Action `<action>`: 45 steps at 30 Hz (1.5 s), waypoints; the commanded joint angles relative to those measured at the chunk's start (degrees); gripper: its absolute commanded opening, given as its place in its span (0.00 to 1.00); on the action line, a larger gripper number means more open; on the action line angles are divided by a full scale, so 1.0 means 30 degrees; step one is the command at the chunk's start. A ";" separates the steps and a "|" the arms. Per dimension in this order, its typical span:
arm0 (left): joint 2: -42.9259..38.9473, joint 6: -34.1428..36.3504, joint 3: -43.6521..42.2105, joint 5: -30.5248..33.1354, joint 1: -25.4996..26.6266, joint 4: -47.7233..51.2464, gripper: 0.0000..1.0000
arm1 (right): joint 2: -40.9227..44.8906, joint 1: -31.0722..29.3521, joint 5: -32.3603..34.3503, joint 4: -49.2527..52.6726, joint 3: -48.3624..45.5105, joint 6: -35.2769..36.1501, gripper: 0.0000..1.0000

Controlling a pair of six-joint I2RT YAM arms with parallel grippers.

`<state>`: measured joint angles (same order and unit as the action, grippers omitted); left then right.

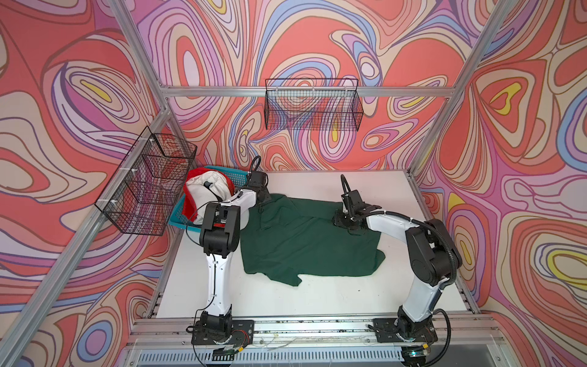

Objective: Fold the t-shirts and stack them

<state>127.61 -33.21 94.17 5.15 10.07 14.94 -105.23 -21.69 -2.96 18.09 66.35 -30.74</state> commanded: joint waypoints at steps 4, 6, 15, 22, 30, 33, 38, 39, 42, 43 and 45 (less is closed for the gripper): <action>0.0489 -0.0363 0.0343 -0.0628 -0.0220 -0.0103 0.16 | -0.0455 -0.0005 0.0424 0.0413 0.0297 0.0078 0.50; 0.0304 -0.0332 0.0027 -0.0777 -0.0221 -0.0739 0.07 | -0.0484 0.0006 0.0431 0.0445 0.0308 0.0064 0.50; -0.0464 -0.0550 0.0004 -0.1523 -0.0886 -0.0966 0.00 | -0.1524 0.0046 0.2601 0.2615 0.1243 0.0092 0.48; -0.0818 -0.1277 0.0144 -0.3289 -0.2102 -0.1431 0.00 | -0.2406 0.0805 0.3067 0.3200 0.1051 -0.0441 0.47; -0.0184 -0.1429 0.1219 -0.5544 -0.2740 -0.1123 0.00 | -0.3019 0.0888 0.3727 0.3451 0.0967 -0.0372 0.42; 0.0182 -0.1250 0.1911 -0.6114 -0.2768 -0.0688 0.00 | -0.3053 0.0874 0.3932 0.3572 0.0826 -0.0359 0.42; 0.0791 -0.0945 0.3257 -0.6717 -0.2769 0.0345 0.00 | -0.3103 0.1013 0.4457 0.3856 0.0452 -0.0064 0.41; 0.0821 -0.0949 0.3325 -0.6782 -0.2786 0.0381 0.00 | -0.3123 0.1063 0.4497 0.3881 0.0376 0.0004 0.41; 0.0851 -0.0916 0.3482 -0.6876 -0.2770 0.0352 0.00 | -0.3044 0.1188 0.4837 0.4000 0.0225 0.0182 0.41; 0.0880 -0.0869 0.3582 -0.6979 -0.2788 0.0374 0.00 | -0.3053 0.1238 0.5057 0.4096 0.0209 0.0245 0.41; 0.0990 -0.0840 0.3800 -0.7077 -0.2784 0.0561 0.00 | -0.3038 0.1336 0.5191 0.4140 0.0202 0.0368 0.41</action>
<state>129.01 -36.23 103.48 -15.59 2.50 14.87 -111.24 -19.44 9.45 24.23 69.91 -30.11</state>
